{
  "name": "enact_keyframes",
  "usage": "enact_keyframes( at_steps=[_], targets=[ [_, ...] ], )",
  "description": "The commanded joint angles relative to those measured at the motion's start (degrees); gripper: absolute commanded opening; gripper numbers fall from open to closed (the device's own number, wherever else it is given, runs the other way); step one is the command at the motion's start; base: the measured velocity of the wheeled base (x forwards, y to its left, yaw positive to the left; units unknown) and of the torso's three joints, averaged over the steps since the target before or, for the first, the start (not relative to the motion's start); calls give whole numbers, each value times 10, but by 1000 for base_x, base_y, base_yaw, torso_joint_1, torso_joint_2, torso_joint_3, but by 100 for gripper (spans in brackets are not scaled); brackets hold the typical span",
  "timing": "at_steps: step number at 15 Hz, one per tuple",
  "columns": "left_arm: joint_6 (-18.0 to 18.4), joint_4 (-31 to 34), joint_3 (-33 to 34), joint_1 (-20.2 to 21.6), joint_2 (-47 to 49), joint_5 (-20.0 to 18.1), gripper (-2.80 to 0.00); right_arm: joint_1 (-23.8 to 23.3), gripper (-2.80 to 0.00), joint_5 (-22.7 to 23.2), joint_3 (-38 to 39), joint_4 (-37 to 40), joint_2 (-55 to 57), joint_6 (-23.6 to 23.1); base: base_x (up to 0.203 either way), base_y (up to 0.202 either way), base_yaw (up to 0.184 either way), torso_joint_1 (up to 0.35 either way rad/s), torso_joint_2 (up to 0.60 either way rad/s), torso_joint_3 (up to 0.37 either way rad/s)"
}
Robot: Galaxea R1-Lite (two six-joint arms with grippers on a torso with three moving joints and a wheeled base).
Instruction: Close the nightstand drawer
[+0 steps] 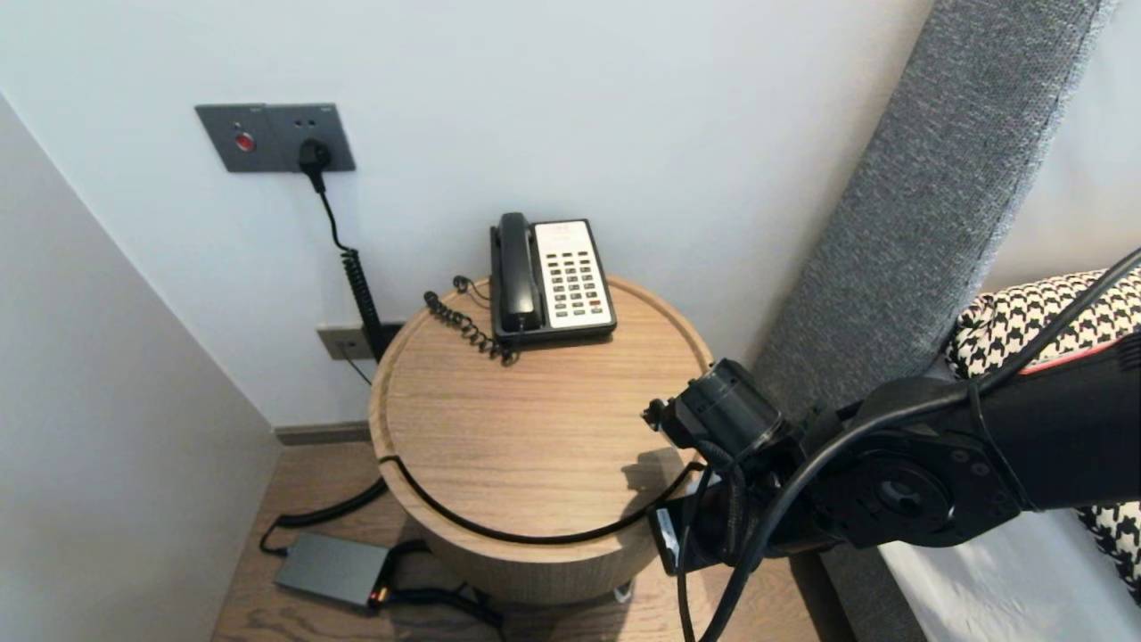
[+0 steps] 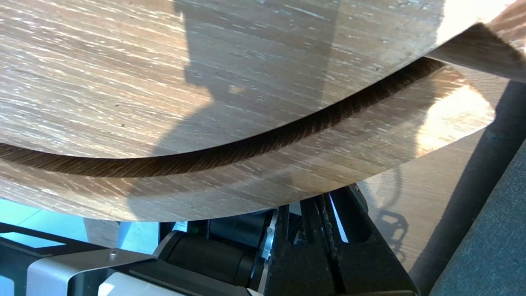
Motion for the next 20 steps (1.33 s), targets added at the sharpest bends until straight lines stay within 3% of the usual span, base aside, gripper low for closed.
enact_keyframes(
  at_steps=[1,8,14,20],
  targets=[
    [0,0,7,0,-1,0,-280,2,-280,-1,4,1,-3,2,0,0,0,0,0,0],
    [0,0,7,0,-1,0,-280,0,-280,-23,-32,1,9,-1,0,0,0,0,0,0],
    [0,0,7,0,-1,0,-280,3,-280,-24,-11,2,4,0,0,0,0,0,0,0],
    [0,0,7,0,-1,0,-280,-6,-280,-58,127,-1,-44,5,0,0,0,0,0,0]
  ],
)
